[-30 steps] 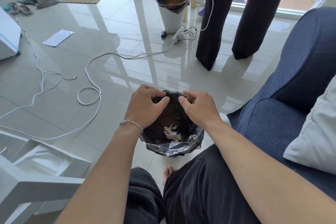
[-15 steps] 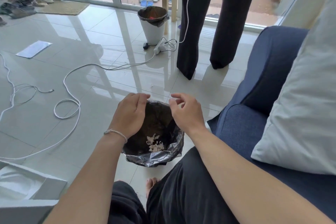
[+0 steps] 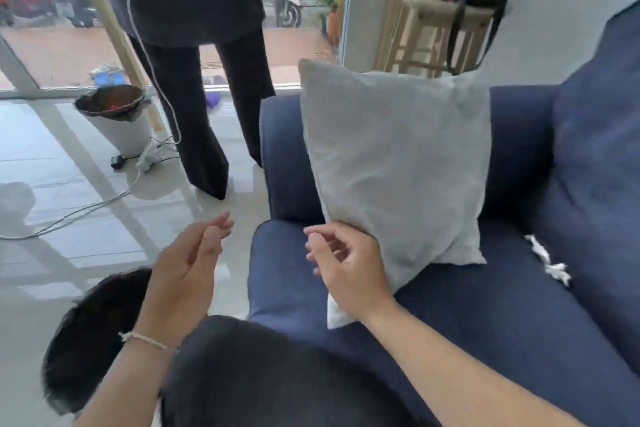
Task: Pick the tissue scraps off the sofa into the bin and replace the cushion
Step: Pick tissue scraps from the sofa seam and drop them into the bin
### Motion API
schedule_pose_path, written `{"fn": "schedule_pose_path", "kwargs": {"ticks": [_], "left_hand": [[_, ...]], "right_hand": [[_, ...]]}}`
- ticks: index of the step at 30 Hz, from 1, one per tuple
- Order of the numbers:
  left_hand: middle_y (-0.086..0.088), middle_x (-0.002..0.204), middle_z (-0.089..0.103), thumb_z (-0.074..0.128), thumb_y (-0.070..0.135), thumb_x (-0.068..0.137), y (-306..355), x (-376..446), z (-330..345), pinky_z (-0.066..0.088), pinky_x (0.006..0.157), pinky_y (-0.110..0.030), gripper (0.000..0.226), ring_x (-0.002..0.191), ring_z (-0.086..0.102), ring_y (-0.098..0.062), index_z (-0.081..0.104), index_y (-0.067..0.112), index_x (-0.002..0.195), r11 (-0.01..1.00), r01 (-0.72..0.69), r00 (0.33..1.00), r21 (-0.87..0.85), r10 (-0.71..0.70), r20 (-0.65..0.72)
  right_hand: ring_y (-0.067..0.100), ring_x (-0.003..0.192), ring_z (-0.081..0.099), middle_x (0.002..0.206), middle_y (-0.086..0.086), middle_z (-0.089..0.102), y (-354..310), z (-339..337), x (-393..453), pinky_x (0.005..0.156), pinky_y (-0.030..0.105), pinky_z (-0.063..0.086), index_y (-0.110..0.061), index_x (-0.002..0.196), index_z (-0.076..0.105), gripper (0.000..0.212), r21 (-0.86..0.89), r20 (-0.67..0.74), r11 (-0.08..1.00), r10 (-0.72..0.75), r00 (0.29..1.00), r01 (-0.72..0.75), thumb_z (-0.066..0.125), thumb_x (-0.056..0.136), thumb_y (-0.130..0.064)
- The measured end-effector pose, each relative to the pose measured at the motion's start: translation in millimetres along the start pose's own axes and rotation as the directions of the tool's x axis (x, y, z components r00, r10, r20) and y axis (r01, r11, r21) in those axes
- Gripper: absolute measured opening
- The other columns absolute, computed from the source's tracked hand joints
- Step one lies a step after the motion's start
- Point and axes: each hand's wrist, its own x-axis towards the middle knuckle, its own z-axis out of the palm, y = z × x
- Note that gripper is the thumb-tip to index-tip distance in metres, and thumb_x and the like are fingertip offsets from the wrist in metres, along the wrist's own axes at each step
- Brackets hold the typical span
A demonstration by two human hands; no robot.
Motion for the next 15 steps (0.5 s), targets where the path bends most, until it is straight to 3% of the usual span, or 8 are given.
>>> {"fn": "schedule_pose_path", "kwargs": {"ticks": [2,4,7,10,12,14,15], "left_hand": [[0.016,0.117,0.071,0.045,0.053,0.097,31.2,2.3,37.7,0.053,0.098,-0.042,0.034,0.115,0.065,-0.006,0.065,0.042,0.122,0.993,-0.087,0.996,-0.074,0.087,0.004],[0.015,0.119,0.07,0.046,0.048,0.099,60.1,2.1,72.9,0.051,0.098,-0.028,0.033,0.117,0.063,-0.007,0.064,0.038,0.124,0.977,-0.19,0.98,-0.094,0.194,0.034],[0.014,0.123,0.065,0.047,0.043,0.101,89.5,-1.7,115.7,0.046,0.093,-0.015,0.038,0.115,0.062,-0.008,0.063,0.026,0.131,0.946,-0.325,0.94,-0.021,0.325,0.106],[0.012,0.126,0.062,0.049,0.038,0.101,99.9,-7.3,150.7,0.045,0.096,-0.019,0.04,0.118,0.06,-0.008,0.063,0.017,0.133,0.93,-0.367,0.917,0.01,0.36,0.174],[0.011,0.124,0.062,0.05,0.035,0.101,101.3,-9.6,173.3,0.046,0.098,-0.022,0.039,0.12,0.059,-0.007,0.062,0.016,0.133,0.938,-0.346,0.91,-0.009,0.338,0.241],[0.011,0.122,0.064,0.05,0.033,0.101,100.5,-11.6,198.5,0.046,0.099,-0.024,0.037,0.119,0.059,-0.007,0.063,0.017,0.132,0.954,-0.297,0.905,-0.042,0.295,0.307],[0.012,0.121,0.064,0.05,0.033,0.102,100.1,-13.3,212.6,0.046,0.099,-0.023,0.035,0.118,0.06,-0.005,0.064,0.018,0.131,0.963,-0.264,0.902,-0.057,0.267,0.339]], "right_hand": [[0.018,0.072,0.073,0.082,-0.005,0.074,-3.9,-16.4,-7.2,0.06,0.04,0.062,-0.026,0.093,0.078,0.015,0.155,0.066,0.985,0.06,0.996,-0.069,0.064,0.091,-0.031],[0.02,0.068,0.072,0.081,-0.001,0.074,-4.3,-36.1,-9.2,0.056,0.039,0.06,-0.026,0.09,0.079,0.015,0.256,0.114,0.96,0.084,0.99,-0.111,0.066,0.088,-0.033],[0.02,0.067,0.071,0.082,0.002,0.074,6.4,-76.9,-11.6,0.056,0.035,0.058,-0.023,0.088,0.079,0.019,0.244,0.081,0.966,0.065,0.995,-0.083,0.066,0.089,-0.036],[0.015,0.075,0.072,0.084,-0.003,0.075,36.1,-133.1,-17.2,0.067,0.034,0.059,-0.028,0.087,0.077,0.02,0.074,-0.091,0.994,0.092,0.992,-0.085,0.063,0.088,-0.042],[0.01,0.085,0.07,0.085,-0.013,0.074,62.4,-169.3,-22.7,0.074,0.023,0.055,-0.035,0.085,0.075,0.014,-0.108,-0.264,0.986,0.097,0.96,-0.129,0.063,0.088,-0.042],[0.012,0.095,0.063,0.086,-0.015,0.073,90.9,-200.5,-29.6,0.081,0.025,0.051,-0.035,0.084,0.074,0.01,-0.259,-0.495,0.933,0.093,0.864,-0.248,0.067,0.089,-0.034],[0.019,0.1,0.059,0.092,-0.013,0.072,105.0,-215.2,-34.3,0.086,0.031,0.049,-0.034,0.089,0.075,0.007,-0.308,-0.619,0.885,0.094,0.78,-0.35,0.068,0.09,-0.032]]}}
